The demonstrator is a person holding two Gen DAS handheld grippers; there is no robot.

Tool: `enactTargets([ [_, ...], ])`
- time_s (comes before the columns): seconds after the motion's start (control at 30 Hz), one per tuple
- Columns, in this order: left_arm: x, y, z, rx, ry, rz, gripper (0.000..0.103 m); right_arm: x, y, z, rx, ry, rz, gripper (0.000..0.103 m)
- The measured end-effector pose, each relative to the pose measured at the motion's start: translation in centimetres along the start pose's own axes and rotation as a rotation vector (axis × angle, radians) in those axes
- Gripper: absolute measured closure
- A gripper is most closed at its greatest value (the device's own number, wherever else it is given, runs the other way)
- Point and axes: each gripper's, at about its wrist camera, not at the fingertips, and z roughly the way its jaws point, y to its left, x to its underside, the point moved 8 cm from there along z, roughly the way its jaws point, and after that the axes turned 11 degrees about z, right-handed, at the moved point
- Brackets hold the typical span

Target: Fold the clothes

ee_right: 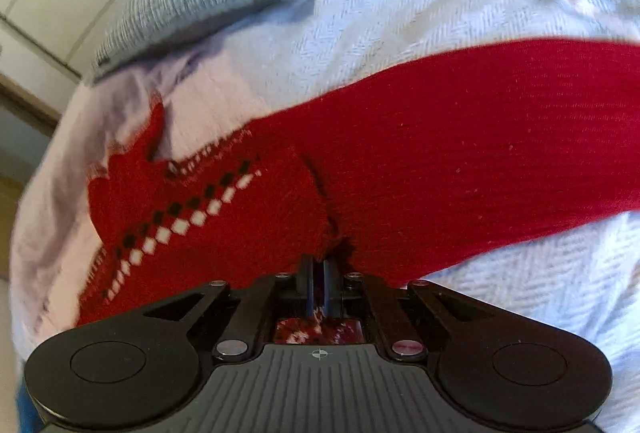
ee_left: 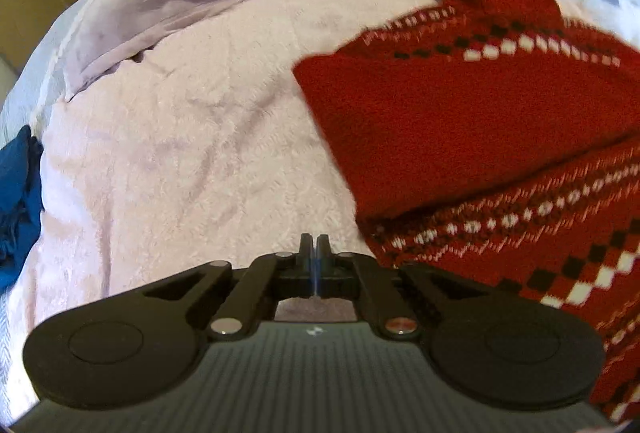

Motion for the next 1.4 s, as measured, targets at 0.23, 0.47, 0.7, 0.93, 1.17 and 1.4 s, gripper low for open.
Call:
enactTargets([
  [0.23,-4.5,-0.6,-1.7,0.087,-0.132,-0.062,0.098,-1.2,3.2,-1.9,0.075,-0.160,-0.241,0.090],
  [0.47,-6.0,-2.7,1.2,0.078,-0.134,-0.025,0.089,-0.3,4.9,4.3,0.100,-0.110,-0.460,0.052],
  [0.7,-5.4,-3.8,3.2,0.072,-0.089,-0.012,0.088,-1.1,4.8,0.4,0.031,-0.206,-0.445,0.052],
  [0.93,-5.2,-5.7,1.2,0.030,-0.063,-0.066,0.088,1.1,-0.6,0.3,0.071,-0.092,-0.336,0.052],
  [1.17,-7.4,-10.4,-3.8,0.156,-0.102,-0.087,0.085,-3.0,-13.7,-8.2,0.025,-0.205,0.230,0.052],
  [1.4,-9.9,-13.5,-5.5,0.267,-0.128,-0.177,0.083,-6.9,-28.4,-16.7,-0.014,-0.392,0.782,0.052],
])
